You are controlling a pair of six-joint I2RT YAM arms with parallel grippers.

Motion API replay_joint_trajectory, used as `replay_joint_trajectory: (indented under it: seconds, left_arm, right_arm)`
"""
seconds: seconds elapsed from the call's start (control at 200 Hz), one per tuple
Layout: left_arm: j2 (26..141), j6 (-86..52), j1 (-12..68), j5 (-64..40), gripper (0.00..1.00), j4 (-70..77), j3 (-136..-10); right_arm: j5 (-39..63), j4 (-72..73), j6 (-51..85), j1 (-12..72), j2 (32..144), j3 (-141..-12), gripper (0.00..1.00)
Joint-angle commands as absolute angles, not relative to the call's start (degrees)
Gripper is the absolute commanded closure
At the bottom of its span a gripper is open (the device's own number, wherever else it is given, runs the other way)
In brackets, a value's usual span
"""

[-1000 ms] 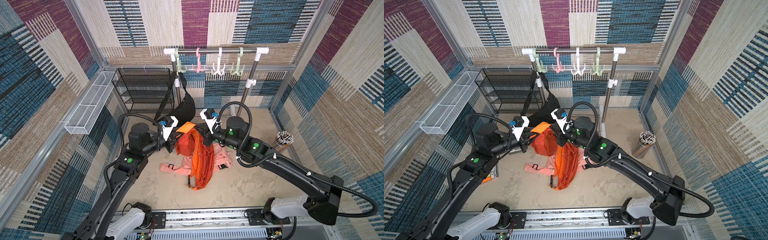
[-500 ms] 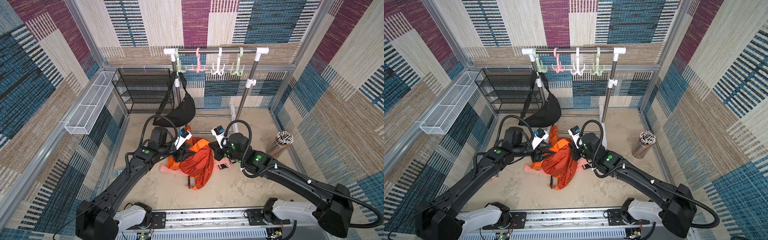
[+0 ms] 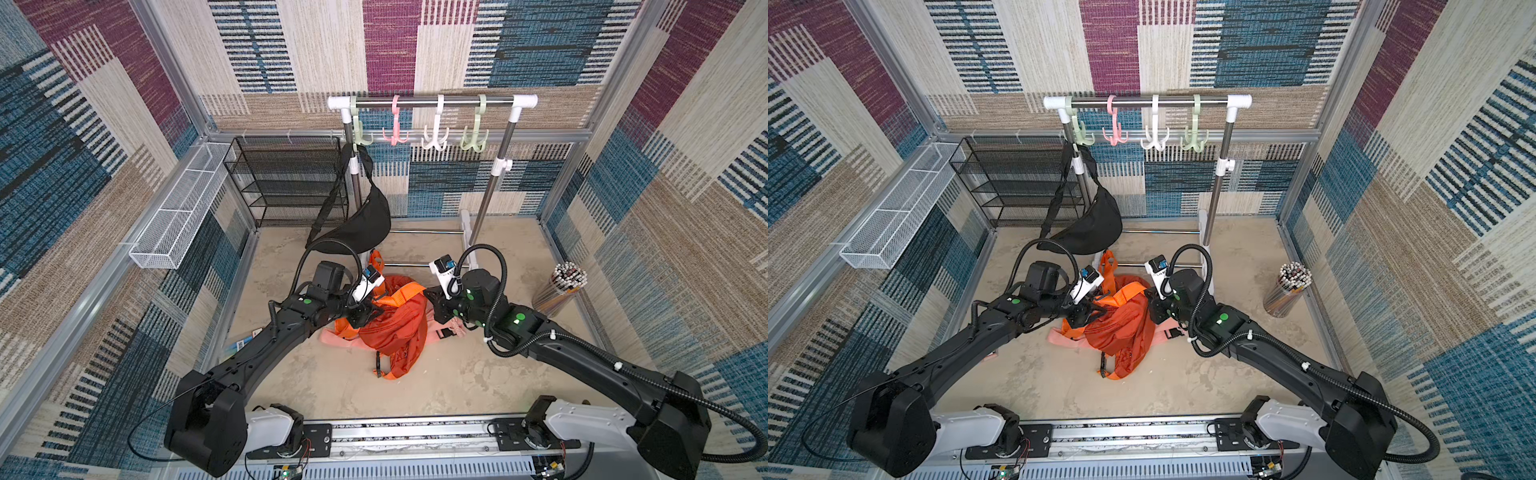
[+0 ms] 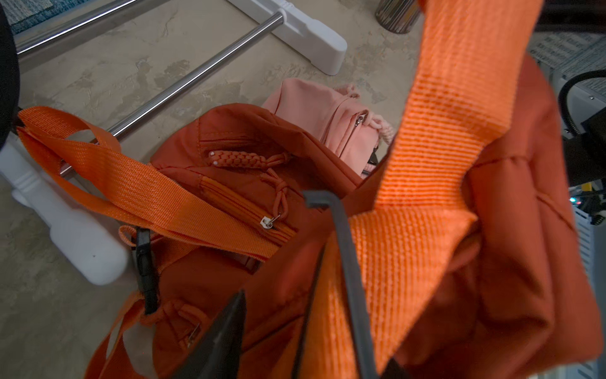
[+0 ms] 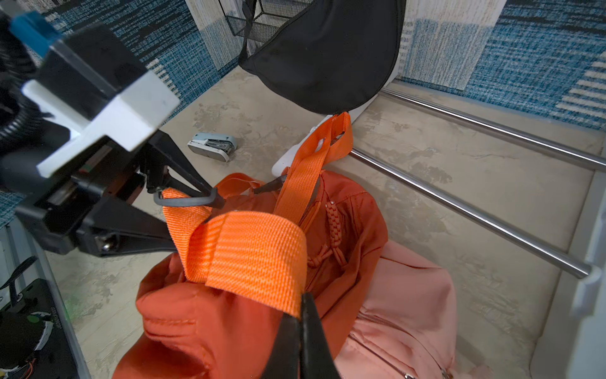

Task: Hang the bag on a hook
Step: Adjust the bag at the bag.

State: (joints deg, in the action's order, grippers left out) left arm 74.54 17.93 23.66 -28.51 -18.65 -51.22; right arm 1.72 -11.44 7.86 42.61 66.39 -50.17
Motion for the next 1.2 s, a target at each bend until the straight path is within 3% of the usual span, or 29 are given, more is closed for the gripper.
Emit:
replay_joint_trajectory:
  seconds: [0.0,0.09,0.245,0.451,0.531,1.022,1.192]
  left_arm:
    - [74.7,18.9,23.5,-25.7,0.87,-16.8,-52.7]
    - [73.5,19.8,23.6,-24.2,1.00,-18.3,-55.4]
    - [70.0,20.3,23.6,-20.7,1.00,-20.6,-60.4]
    - [68.0,19.8,23.6,-21.5,1.00,-21.9,-64.8]
    - [68.5,19.3,23.6,-22.0,1.00,-22.8,-66.2]
    - [71.2,17.7,23.6,-19.7,1.00,-23.0,-69.4]
    - [73.3,17.2,23.5,-17.9,1.00,-23.5,-70.8]
  right_arm:
    - [2.2,-9.6,7.8,42.6,66.0,-49.7,1.00]
    - [1.8,-9.9,7.8,42.6,66.4,-49.0,1.00]
    - [2.4,-9.2,7.9,42.5,66.9,-48.2,0.93]
    - [9.8,-4.9,6.3,42.5,64.4,-48.7,0.43]
    - [12.3,-3.1,5.9,42.5,64.2,-49.1,0.32]
    - [23.9,6.3,12.6,43.2,65.3,-51.4,0.25]
    - [22.7,2.3,14.6,47.5,66.5,-54.8,0.23]
